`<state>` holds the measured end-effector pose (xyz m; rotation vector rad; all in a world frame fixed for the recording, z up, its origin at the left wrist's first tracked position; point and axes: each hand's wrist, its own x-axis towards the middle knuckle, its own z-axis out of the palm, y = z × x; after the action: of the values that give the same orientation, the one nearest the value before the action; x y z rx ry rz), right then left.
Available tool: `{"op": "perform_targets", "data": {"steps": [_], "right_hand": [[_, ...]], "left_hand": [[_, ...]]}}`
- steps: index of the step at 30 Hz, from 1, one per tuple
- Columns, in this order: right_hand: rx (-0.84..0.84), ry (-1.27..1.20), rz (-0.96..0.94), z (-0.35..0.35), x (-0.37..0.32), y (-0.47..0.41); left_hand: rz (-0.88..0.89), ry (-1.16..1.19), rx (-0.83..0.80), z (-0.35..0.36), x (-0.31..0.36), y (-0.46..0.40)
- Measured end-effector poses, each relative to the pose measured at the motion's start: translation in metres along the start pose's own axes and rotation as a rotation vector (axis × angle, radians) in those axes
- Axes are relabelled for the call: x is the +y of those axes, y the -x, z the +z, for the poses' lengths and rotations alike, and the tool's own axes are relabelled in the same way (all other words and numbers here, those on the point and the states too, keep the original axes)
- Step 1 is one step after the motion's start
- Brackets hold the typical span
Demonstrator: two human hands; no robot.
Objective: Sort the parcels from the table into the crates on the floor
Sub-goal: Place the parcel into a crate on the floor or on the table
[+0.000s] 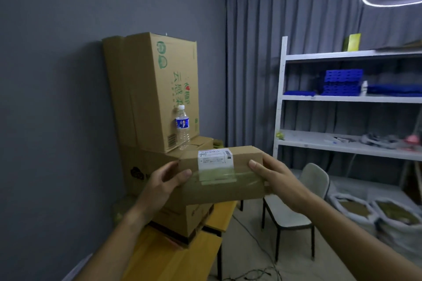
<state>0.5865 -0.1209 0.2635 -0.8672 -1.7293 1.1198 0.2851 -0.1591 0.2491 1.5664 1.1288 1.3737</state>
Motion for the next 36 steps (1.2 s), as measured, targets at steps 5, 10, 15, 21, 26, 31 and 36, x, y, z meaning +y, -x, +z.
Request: {"op": "perform_targets", "data": {"steps": [5, 10, 15, 21, 26, 31, 36], "right_hand": [[0.080, -0.004, 0.033, -0.032, -0.006, 0.031], [0.121, -0.016, 0.031, -0.060, -0.004, 0.063], [0.106, 0.018, 0.040, -0.082, -0.001, 0.090], [0.098, 0.031, 0.030, -0.106, 0.013, 0.110], [0.258, -0.001, 0.113, -0.113, 0.044, 0.107], [0.408, -0.151, 0.244, -0.093, 0.080, 0.088], [0.390, -0.207, 0.361, -0.068, 0.108, 0.058]], "left_hand": [[-0.071, 0.049, -0.057, 0.045, 0.012, 0.002], [-0.295, 0.202, -0.126, 0.073, 0.017, -0.002], [-0.467, 0.251, -0.232, 0.099, 0.010, -0.006], [-0.487, 0.375, -0.323, 0.124, -0.015, -0.009], [-0.416, 0.383, -0.290, 0.147, -0.029, -0.015], [-0.450, 0.481, -0.188, 0.171, -0.054, -0.028], [-0.488, 0.555, -0.153, 0.186, -0.091, -0.044]]}}
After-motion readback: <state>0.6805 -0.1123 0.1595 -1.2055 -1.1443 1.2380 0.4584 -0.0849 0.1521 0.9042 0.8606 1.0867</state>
